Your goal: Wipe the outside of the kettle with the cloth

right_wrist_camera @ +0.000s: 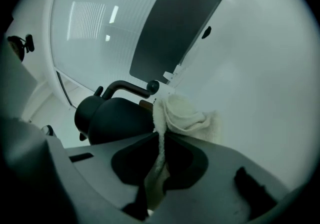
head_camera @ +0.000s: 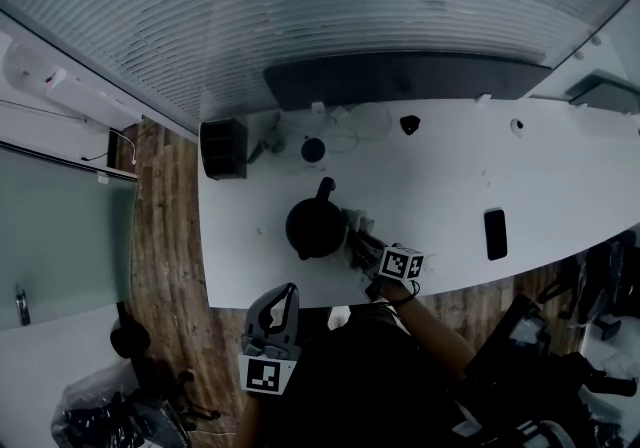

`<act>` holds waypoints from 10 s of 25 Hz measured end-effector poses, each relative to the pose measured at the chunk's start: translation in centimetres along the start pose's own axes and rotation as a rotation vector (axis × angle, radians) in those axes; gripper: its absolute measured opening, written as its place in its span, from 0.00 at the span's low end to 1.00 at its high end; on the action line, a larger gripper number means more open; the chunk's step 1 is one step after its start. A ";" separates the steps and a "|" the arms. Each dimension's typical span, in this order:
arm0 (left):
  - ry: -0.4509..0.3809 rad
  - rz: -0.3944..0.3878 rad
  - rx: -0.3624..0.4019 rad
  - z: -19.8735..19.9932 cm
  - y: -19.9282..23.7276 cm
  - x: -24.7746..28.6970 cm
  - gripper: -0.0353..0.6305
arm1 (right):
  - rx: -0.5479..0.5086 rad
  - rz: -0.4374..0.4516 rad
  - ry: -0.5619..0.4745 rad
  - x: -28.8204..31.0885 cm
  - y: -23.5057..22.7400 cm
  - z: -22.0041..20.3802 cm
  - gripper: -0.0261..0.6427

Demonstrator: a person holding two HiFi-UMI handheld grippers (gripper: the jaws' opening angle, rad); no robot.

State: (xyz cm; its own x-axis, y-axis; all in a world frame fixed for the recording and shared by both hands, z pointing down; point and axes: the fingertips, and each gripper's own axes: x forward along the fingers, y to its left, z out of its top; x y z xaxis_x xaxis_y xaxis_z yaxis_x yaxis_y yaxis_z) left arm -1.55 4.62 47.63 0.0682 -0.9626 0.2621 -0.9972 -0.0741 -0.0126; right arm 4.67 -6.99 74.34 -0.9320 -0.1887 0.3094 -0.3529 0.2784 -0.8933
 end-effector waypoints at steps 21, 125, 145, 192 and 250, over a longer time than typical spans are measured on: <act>-0.007 0.073 -0.027 -0.3 1.0 0.7 0.06 | -0.225 0.442 0.192 -0.7 14.5 7.1 0.08; -0.165 -0.671 0.623 3.1 -3.7 -3.3 0.45 | -0.276 0.758 0.297 -9.9 37.0 -4.1 0.08; -0.192 -0.456 0.350 3.4 3.6 -2.1 0.17 | -0.341 0.665 0.129 -11.8 35.1 1.0 0.17; 0.541 -0.622 0.423 -21.9 7.3 9.6 0.17 | -0.046 -0.128 -0.374 -17.9 13.7 -4.0 0.17; 0.697 -0.900 0.656 -23.4 8.9 11.9 0.17 | 0.070 -0.177 -0.525 -18.8 12.2 -3.4 0.17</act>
State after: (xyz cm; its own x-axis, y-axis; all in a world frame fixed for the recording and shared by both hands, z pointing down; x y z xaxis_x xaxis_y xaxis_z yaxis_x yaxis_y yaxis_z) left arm -10.34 -1.44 73.23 0.4691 -0.1890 0.8627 -0.3975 -0.9175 0.0151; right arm 17.63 3.20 58.70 -0.6867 -0.6753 0.2689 -0.4772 0.1398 -0.8676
